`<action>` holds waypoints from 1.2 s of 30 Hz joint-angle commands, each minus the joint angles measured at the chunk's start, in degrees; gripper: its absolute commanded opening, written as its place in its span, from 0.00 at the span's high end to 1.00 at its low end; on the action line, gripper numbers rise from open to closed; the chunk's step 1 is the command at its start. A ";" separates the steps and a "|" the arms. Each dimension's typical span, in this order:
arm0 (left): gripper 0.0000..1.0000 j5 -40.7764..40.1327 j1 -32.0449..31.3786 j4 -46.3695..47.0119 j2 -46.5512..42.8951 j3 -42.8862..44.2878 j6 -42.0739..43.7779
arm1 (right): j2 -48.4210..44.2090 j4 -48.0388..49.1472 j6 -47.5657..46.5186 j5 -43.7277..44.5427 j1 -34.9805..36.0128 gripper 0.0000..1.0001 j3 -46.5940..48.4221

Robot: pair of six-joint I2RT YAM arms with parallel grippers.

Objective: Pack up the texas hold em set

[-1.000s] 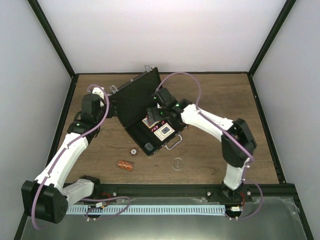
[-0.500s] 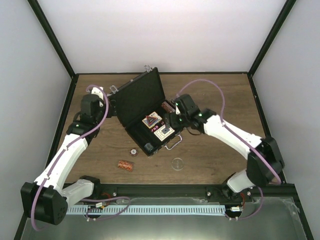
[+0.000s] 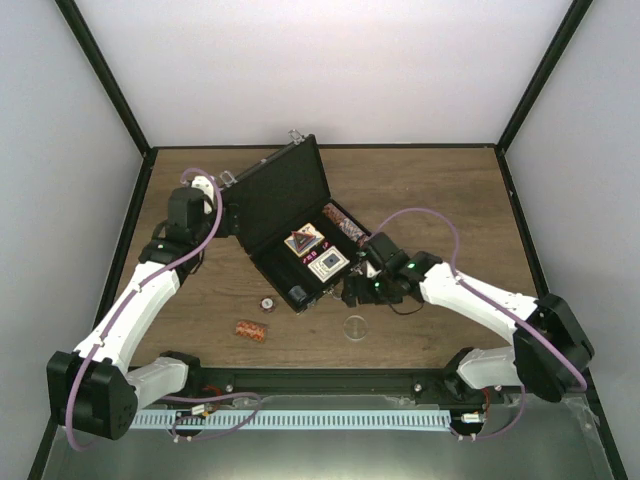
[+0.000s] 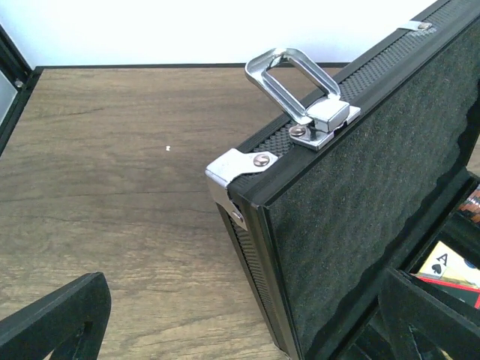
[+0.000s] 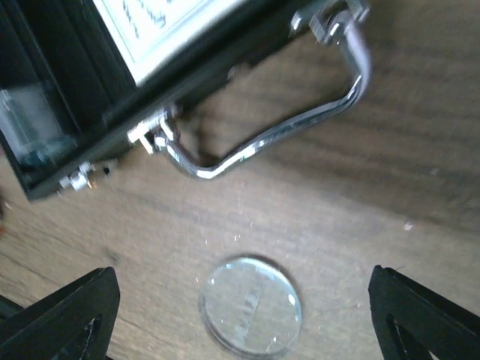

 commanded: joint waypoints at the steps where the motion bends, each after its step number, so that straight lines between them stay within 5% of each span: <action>1: 0.00 0.79 0.09 0.49 -0.01 1.25 -0.24 | 3.54 -6.72 2.27 4.38 6.72 0.08 4.27; 10: 0.00 2.48 0.05 0.91 -1.19 0.60 -0.07 | 4.20 -6.80 12.71 6.63 13.55 0.06 0.93; 36: 0.00 2.72 0.01 0.29 0.33 0.69 0.37 | 16.87 -11.30 16.32 14.08 20.57 0.08 8.39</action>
